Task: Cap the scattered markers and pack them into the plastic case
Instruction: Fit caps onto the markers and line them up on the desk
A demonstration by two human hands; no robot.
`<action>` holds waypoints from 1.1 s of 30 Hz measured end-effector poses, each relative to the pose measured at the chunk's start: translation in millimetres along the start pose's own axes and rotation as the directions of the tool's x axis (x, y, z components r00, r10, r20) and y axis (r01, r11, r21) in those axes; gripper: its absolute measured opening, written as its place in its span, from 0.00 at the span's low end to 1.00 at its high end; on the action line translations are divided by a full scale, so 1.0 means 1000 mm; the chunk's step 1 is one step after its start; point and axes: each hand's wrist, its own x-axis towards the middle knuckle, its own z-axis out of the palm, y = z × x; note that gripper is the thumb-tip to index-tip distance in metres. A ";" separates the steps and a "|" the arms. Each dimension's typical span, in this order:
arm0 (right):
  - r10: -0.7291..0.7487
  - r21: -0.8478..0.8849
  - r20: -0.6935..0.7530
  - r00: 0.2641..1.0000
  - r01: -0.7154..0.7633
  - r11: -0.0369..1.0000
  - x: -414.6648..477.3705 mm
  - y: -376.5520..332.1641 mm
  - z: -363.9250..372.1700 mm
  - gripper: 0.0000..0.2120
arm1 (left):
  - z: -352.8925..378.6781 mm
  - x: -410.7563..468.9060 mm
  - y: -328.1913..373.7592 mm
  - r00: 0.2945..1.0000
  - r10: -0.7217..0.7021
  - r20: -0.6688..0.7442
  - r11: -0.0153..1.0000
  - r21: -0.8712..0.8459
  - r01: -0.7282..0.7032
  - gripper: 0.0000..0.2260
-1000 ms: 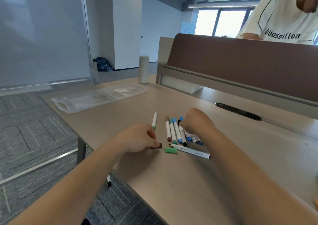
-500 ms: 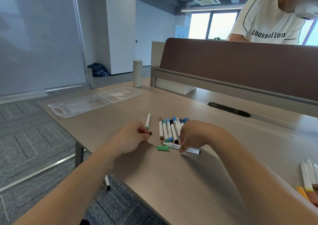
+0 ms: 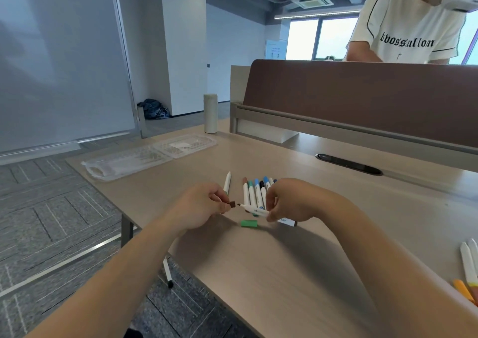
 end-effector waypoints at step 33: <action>0.147 0.172 -0.115 0.982 -0.126 0.977 0.064 -0.043 0.002 0.11 | -0.015 0.020 -0.002 0.961 0.007 -0.277 0.984 -0.170 -0.056 0.04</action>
